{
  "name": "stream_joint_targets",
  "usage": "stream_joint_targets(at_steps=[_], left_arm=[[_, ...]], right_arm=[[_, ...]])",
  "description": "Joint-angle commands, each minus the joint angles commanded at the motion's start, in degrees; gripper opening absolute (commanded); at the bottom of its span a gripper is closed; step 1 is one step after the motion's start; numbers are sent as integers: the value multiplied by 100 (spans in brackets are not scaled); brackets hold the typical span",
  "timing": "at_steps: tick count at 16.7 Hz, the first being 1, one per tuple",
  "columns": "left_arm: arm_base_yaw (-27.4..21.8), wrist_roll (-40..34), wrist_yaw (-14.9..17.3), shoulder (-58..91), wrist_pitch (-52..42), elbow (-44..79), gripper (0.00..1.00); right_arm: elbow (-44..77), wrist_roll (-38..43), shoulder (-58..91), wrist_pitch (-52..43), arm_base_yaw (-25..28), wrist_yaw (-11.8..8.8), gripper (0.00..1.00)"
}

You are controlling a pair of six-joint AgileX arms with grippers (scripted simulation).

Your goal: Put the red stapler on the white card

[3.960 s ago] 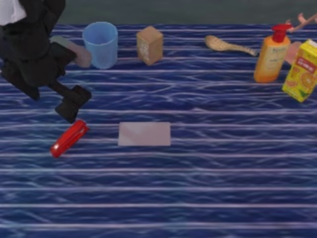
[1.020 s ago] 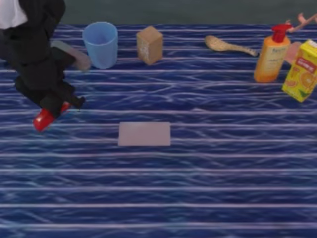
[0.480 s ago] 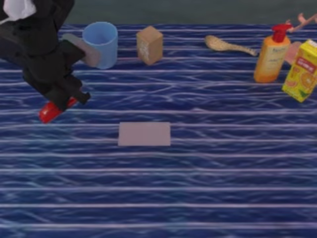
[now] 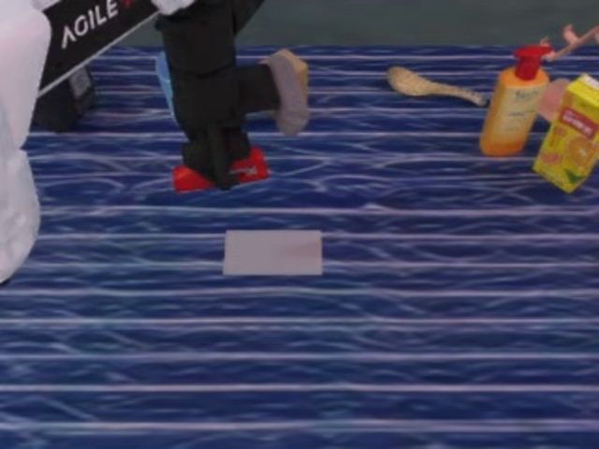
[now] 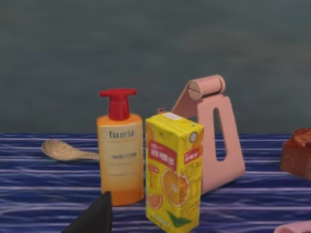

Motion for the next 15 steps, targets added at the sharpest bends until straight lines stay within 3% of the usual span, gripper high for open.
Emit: stream_joint_targets(at_steps=[4, 9, 15], left_arm=[[-407, 735, 1, 347, -311, 729, 0], [-406, 772, -3, 339, -292, 735, 0], [-409, 752, 10, 461, 912, -315, 0]], right_arm=[[0, 0, 0, 0, 0, 0, 100], [0, 0, 0, 0, 0, 0, 100], [0, 0, 0, 0, 0, 0, 100]])
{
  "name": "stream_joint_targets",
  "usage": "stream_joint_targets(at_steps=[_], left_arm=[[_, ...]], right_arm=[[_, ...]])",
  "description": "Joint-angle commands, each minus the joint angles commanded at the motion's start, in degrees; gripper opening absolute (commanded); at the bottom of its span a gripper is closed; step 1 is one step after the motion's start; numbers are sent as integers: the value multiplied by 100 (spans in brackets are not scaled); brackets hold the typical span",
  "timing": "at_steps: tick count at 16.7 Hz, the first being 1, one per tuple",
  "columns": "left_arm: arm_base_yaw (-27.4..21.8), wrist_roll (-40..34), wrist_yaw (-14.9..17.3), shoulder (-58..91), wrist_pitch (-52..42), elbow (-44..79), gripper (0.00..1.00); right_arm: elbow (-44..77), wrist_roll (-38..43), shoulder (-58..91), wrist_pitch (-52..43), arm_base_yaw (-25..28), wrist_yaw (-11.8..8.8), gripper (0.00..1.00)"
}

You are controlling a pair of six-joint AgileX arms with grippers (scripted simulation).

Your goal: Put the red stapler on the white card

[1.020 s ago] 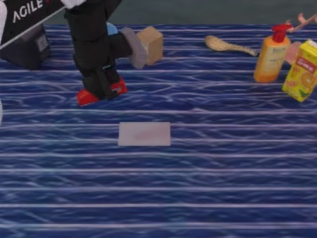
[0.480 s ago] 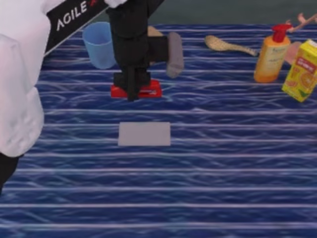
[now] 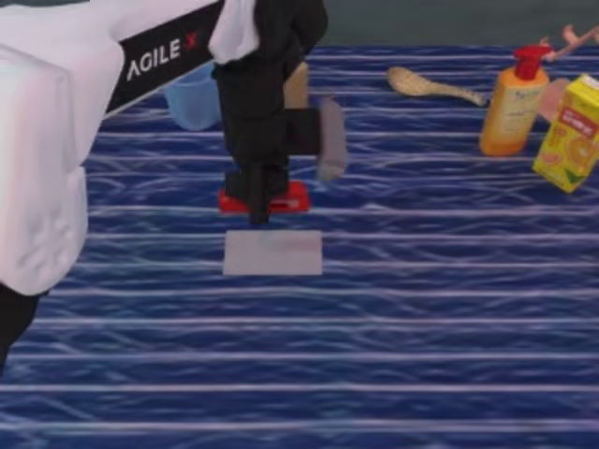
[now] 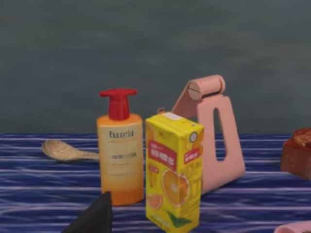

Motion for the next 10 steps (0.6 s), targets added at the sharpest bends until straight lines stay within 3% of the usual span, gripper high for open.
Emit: stream_joint_targets(at_steps=[4, 9, 10], left_arm=[[-23, 12, -5, 120, 806, -734, 0], [-27, 16, -6, 135, 866, -793, 0], [-27, 16, -6, 135, 866, -793, 8]], right_arm=[[0, 0, 0, 0, 0, 0, 100], [0, 0, 0, 0, 0, 0, 100], [0, 0, 0, 0, 0, 0, 100]])
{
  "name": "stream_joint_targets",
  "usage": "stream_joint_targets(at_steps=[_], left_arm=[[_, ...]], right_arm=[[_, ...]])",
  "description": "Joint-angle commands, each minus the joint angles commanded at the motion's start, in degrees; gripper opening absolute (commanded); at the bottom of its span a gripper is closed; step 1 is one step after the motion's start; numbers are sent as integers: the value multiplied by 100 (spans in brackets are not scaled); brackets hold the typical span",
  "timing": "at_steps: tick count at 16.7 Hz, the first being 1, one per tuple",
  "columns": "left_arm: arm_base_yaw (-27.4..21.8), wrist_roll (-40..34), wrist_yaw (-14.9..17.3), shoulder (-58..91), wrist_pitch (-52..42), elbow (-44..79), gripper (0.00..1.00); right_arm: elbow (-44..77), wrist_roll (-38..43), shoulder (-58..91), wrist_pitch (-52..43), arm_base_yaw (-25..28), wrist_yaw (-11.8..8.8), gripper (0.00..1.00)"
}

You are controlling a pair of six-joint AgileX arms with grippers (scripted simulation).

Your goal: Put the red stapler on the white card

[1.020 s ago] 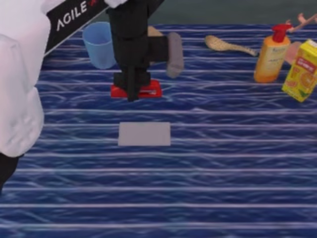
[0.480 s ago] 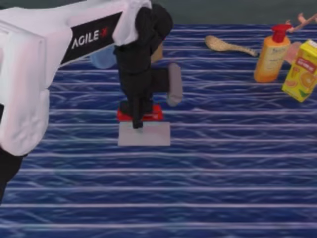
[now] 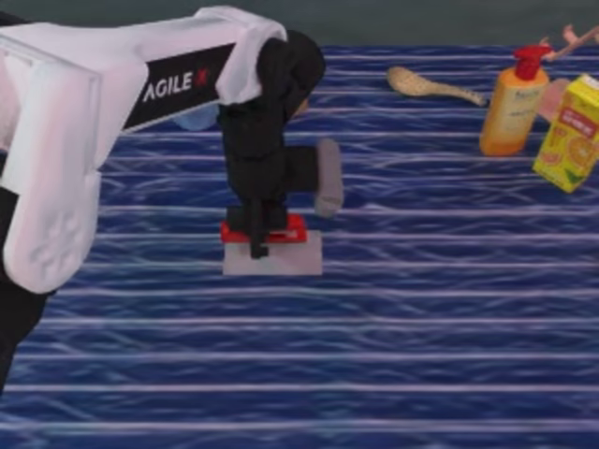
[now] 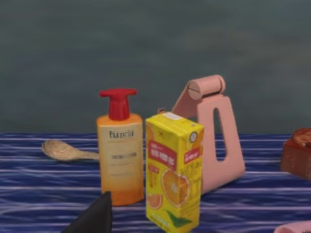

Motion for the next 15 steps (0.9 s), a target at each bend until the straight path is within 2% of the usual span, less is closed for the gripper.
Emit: stream_joint_targets(at_steps=[12, 15], left_arm=[[0, 0, 0, 0, 0, 0, 98], [0, 0, 0, 0, 0, 0, 100]], right_arm=[[0, 0, 0, 0, 0, 0, 100], [0, 0, 0, 0, 0, 0, 100]])
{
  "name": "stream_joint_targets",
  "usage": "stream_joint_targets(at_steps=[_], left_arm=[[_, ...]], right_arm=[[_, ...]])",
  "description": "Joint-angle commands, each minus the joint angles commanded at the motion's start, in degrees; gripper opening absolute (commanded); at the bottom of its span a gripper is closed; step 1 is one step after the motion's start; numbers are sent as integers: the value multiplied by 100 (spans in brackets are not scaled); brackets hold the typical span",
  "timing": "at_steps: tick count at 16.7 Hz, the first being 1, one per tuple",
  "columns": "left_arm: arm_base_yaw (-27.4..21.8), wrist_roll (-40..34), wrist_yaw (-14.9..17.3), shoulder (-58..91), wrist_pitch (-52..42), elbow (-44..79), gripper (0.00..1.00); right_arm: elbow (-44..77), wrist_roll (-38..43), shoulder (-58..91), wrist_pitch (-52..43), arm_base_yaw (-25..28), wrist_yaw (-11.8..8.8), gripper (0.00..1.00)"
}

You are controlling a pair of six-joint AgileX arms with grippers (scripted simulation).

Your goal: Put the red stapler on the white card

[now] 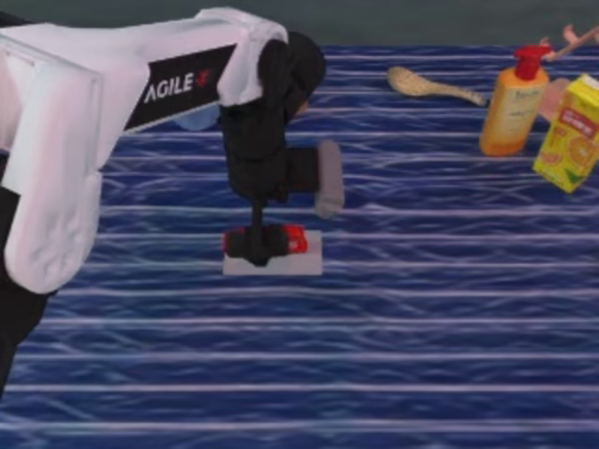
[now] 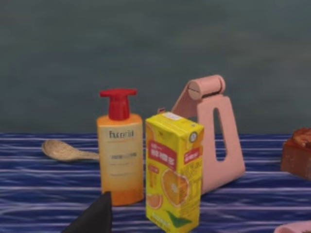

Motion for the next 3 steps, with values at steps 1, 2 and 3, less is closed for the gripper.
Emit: stream_joint_targets(at_steps=[1, 2, 3], left_arm=[[0, 0, 0, 0, 0, 0, 100], [0, 0, 0, 0, 0, 0, 100], [0, 0, 0, 0, 0, 0, 100]], right_arm=[[0, 0, 0, 0, 0, 0, 100], [0, 0, 0, 0, 0, 0, 100], [0, 0, 0, 0, 0, 0, 100]])
